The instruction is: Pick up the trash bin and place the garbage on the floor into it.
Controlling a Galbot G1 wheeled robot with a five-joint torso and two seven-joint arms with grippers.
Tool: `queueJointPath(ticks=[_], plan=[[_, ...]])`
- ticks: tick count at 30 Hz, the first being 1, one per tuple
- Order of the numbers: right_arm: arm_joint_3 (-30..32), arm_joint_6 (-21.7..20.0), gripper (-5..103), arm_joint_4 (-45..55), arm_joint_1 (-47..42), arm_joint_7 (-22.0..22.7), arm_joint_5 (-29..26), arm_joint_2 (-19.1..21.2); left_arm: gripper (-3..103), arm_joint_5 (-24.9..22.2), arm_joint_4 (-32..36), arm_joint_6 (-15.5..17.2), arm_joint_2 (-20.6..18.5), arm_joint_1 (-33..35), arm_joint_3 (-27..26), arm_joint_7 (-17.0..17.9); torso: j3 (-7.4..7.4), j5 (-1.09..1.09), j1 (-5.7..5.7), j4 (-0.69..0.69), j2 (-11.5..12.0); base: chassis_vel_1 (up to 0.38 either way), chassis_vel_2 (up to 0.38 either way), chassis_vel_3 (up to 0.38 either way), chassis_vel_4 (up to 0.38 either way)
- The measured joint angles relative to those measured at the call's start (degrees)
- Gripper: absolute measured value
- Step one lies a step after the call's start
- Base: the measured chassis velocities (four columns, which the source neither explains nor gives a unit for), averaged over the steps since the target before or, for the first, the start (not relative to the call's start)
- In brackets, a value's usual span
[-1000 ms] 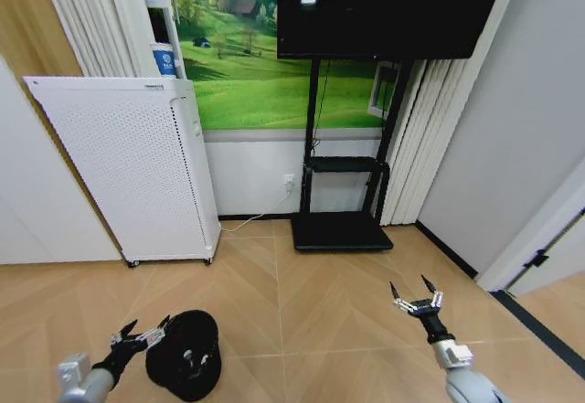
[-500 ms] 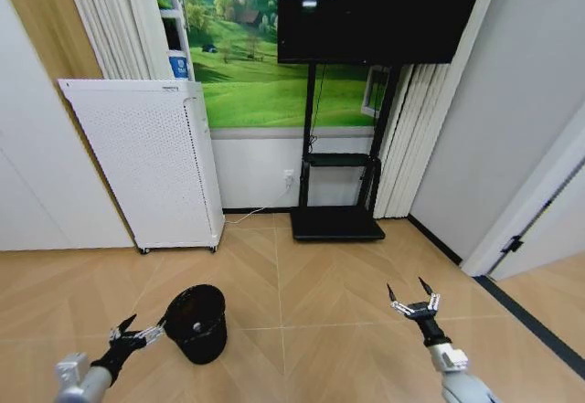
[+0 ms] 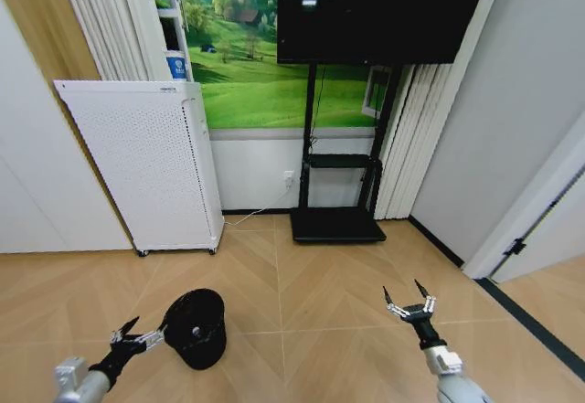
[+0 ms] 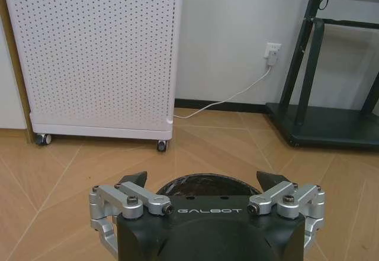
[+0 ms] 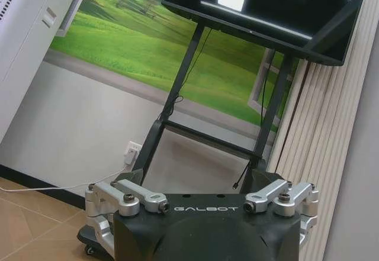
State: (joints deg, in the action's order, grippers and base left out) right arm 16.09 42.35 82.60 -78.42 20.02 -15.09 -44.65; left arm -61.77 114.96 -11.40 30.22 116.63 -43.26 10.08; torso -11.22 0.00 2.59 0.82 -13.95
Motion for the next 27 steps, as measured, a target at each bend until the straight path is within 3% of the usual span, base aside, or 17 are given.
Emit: queueJointPath(ticks=[27], plan=[[1.8, 0.3, 100, 0.7, -1.4, -0.2, -0.5, 0.8, 100, -1.4, 1.3, 0.3, -1.4, -0.1, -0.5, 2.4, -4.45, 0.01, 2.11, 0.01, -6.6, 0.000, 0.000, 0.000, 0.000]])
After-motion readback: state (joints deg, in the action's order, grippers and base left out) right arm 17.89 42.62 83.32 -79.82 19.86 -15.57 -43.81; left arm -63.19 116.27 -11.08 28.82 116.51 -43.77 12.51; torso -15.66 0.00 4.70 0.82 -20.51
